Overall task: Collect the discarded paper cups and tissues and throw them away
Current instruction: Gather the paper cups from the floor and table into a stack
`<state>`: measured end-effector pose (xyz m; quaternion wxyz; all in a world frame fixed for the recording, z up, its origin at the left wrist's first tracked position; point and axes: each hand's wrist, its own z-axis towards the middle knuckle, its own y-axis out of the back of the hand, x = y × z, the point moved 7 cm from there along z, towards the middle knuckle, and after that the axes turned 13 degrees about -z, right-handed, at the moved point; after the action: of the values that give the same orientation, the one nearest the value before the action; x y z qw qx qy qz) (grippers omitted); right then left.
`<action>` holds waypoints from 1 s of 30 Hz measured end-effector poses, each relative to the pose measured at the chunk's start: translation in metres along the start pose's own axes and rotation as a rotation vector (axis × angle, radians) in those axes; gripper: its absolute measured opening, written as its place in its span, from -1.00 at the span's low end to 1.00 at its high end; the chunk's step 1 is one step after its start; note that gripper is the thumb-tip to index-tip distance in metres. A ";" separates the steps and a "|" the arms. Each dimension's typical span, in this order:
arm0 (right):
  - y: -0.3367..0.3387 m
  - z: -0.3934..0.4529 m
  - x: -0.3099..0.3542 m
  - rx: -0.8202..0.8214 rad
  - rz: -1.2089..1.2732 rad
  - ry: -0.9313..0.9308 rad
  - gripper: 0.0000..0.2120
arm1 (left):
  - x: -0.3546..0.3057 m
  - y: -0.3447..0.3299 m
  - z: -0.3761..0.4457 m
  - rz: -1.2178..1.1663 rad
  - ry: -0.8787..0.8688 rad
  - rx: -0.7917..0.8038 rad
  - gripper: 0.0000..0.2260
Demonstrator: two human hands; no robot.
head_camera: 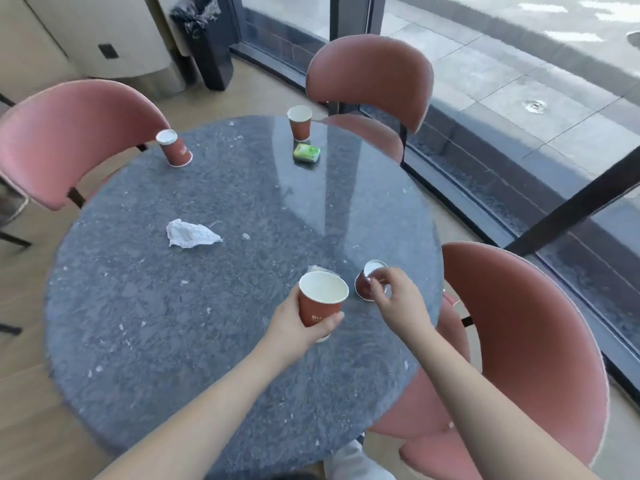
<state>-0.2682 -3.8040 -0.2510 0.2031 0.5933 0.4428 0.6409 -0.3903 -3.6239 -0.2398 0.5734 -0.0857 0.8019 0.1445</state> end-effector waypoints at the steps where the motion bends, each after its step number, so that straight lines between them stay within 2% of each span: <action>1: 0.001 0.012 0.001 -0.016 -0.056 0.029 -0.87 | 0.002 0.001 0.000 0.017 0.010 -0.022 -0.46; 3: -0.004 0.034 0.005 0.027 -0.206 0.075 -0.70 | 0.006 0.003 0.000 0.050 0.019 -0.058 -0.53; 7: -0.030 0.059 0.009 0.279 -0.573 0.178 -0.39 | 0.010 0.006 0.000 0.099 0.039 -0.091 -0.55; 10: -0.045 0.068 0.004 0.458 -0.772 0.205 -0.25 | 0.016 0.007 0.002 0.123 0.047 -0.099 -0.55; 12: -0.050 0.071 -0.001 0.507 -0.858 0.192 -0.28 | 0.019 0.008 0.004 0.136 0.056 -0.109 -0.56; 15: -0.048 0.072 -0.004 0.517 -0.882 0.139 -0.49 | 0.023 0.006 0.005 0.147 0.078 -0.112 -0.55; 18: -0.042 0.072 -0.009 0.518 -0.886 0.128 -0.55 | 0.022 0.000 0.006 0.149 0.084 -0.085 -0.42; 21: -0.028 0.076 -0.013 0.495 -0.730 0.068 -0.45 | 0.021 -0.003 0.007 0.142 0.070 -0.077 -0.32; 23: -0.012 0.077 -0.013 0.391 -0.507 -0.007 -0.38 | 0.020 -0.005 0.007 0.138 0.067 -0.071 -0.31; 27: 0.017 0.065 -0.015 0.210 0.089 -0.203 -0.51 | 0.012 -0.009 0.005 0.129 0.055 -0.070 -0.31; 30: 0.010 0.049 -0.014 0.268 0.590 -0.385 -0.47 | 0.010 -0.011 0.004 0.133 0.046 -0.064 -0.25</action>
<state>-0.2166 -3.8047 -0.2556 0.0100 0.8263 0.2866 0.4848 -0.3866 -3.6324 -0.2525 0.5410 -0.0536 0.8137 0.2058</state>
